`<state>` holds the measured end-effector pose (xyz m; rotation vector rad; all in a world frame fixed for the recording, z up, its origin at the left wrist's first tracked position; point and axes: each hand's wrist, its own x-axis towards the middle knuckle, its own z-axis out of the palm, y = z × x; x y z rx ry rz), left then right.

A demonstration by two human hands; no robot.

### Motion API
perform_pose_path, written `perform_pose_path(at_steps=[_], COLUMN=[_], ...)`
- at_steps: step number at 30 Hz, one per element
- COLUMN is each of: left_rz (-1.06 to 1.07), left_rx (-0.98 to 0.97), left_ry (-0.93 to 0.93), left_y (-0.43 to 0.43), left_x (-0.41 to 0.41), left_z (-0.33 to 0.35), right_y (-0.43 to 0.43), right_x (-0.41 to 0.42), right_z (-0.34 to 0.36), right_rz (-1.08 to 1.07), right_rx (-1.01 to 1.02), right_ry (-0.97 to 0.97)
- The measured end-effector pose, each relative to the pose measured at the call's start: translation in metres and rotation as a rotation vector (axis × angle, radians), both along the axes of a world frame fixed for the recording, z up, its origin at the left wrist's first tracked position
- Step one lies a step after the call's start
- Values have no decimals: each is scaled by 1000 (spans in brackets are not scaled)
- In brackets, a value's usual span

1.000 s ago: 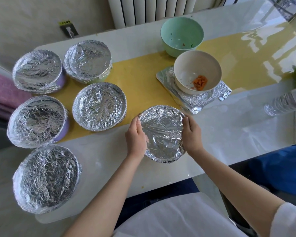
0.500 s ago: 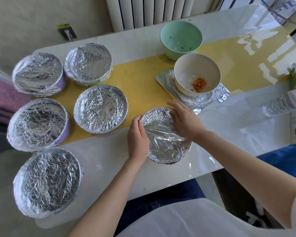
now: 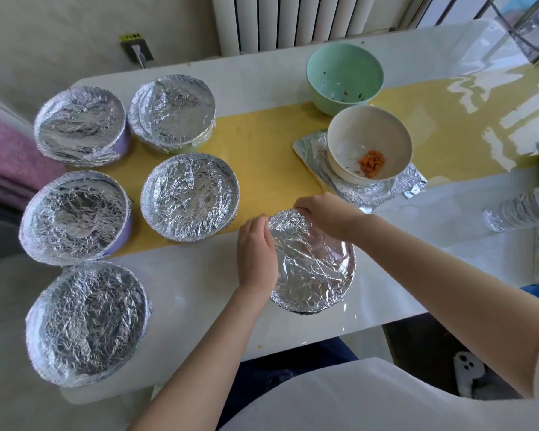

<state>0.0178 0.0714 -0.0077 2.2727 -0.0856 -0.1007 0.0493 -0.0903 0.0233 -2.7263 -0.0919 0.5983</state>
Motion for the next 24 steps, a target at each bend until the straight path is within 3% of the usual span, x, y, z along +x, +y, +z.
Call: perform_pose_path(at_steps=[2, 7, 15, 24], left_rz=[-19, -17, 53, 73], left_rx=[8, -35, -20, 59], left_ry=[-39, -31, -20, -56], left_y=[0, 1, -1, -7], left_x=[2, 4, 2, -2], left_z=[-4, -3, 3, 6], right_y=[-1, 5, 10, 22], right_x=[1, 4, 5, 7], right_z=[4, 14, 9, 13], right_rz=[28, 65, 108, 310], right_rx=[-54, 116, 147, -131], right_ry=[28, -26, -56, -52])
